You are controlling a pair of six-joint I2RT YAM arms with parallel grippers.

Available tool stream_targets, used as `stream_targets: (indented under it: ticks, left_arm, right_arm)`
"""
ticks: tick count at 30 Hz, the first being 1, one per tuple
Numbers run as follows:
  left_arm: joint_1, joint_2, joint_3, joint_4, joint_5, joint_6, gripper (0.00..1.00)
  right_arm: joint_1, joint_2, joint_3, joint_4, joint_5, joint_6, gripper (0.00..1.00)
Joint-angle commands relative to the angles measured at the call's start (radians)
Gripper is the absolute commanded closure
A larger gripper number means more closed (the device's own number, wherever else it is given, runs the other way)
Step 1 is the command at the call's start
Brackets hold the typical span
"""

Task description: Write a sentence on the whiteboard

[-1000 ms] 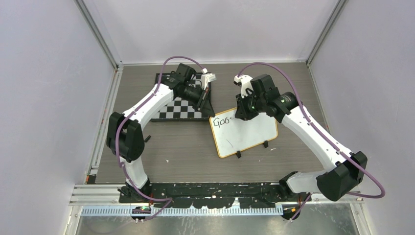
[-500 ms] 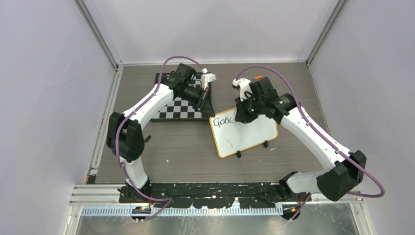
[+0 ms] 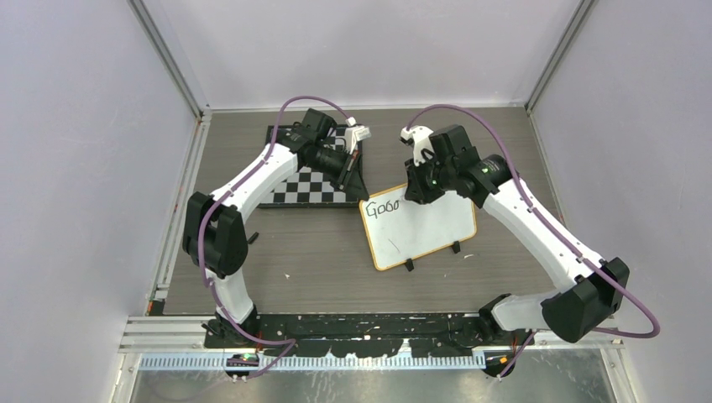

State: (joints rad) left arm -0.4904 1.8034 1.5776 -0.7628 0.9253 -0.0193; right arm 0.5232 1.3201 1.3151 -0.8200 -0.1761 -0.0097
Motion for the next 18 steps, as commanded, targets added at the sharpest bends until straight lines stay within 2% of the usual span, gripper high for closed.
stream_targets:
  ticks: [1, 18]
  left_arm:
    - [-0.019, -0.015, -0.003, -0.015, 0.022, 0.000, 1.00]
    - [-0.020, -0.016, -0.003, -0.015, 0.017, -0.001, 1.00]
  right_arm:
    - [-0.011, 0.018, 0.072, 0.063, 0.038, -0.007, 1.00]
    - [-0.018, 0.024, 0.108, 0.065, 0.053, -0.013, 1.00]
